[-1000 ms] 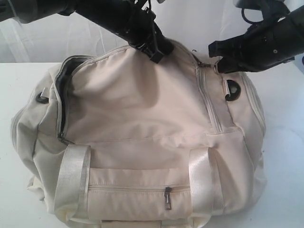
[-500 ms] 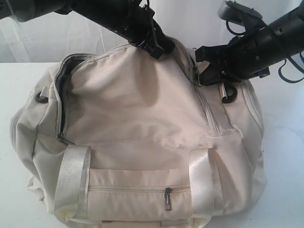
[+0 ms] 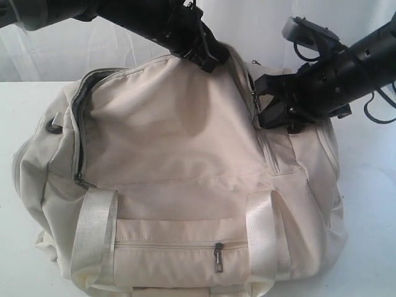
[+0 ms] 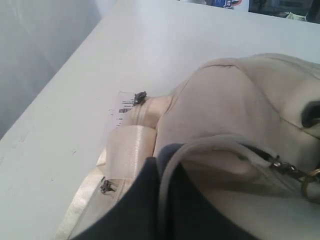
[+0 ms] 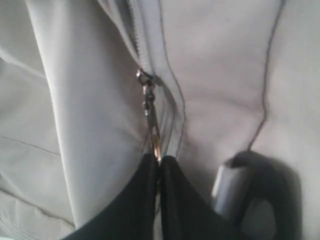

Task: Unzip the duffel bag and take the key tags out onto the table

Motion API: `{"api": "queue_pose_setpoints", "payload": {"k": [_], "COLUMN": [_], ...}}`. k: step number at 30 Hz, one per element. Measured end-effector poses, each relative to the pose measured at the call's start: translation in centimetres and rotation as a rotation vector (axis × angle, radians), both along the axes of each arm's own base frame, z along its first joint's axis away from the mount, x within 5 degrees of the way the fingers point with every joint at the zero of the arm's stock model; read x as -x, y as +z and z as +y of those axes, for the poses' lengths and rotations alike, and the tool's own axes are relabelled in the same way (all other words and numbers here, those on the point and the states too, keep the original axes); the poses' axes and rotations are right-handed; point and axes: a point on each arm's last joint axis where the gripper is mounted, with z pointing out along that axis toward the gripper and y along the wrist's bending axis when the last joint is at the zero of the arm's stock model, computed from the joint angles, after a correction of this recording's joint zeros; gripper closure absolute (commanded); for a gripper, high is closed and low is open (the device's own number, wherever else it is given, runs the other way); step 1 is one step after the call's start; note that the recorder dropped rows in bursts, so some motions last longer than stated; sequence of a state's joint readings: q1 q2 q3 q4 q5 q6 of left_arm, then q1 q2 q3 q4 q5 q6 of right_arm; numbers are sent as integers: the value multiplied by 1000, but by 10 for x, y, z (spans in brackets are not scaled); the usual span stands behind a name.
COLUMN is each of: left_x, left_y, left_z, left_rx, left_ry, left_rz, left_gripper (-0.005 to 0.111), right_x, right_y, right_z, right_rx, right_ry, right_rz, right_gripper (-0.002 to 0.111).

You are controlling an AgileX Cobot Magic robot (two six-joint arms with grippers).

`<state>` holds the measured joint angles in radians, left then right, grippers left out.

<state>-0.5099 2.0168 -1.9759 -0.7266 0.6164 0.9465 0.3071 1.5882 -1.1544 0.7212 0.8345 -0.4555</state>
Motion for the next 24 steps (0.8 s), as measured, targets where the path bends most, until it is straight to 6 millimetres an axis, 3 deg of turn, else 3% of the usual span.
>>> {"api": "queue_pose_setpoints", "payload": {"k": [3, 8, 18, 24], "left_x": [0, 0, -10, -10], "left_y": [0, 0, -9, -9], "left_z": [0, 0, 4, 4], "left_rx": [0, 2, -4, 5], "left_ry": [0, 0, 87, 100], "left_rz": [0, 1, 54, 71], "left_gripper": [107, 107, 107, 107], "right_x": [14, 42, 126, 138], "right_y": [-6, 1, 19, 14], "right_z": [-6, -15, -39, -44], "right_rx": [7, 2, -28, 9], "right_ry": [-19, -27, 20, 58], "right_rz": [5, -24, -101, -89], "right_gripper": [108, 108, 108, 108]}}
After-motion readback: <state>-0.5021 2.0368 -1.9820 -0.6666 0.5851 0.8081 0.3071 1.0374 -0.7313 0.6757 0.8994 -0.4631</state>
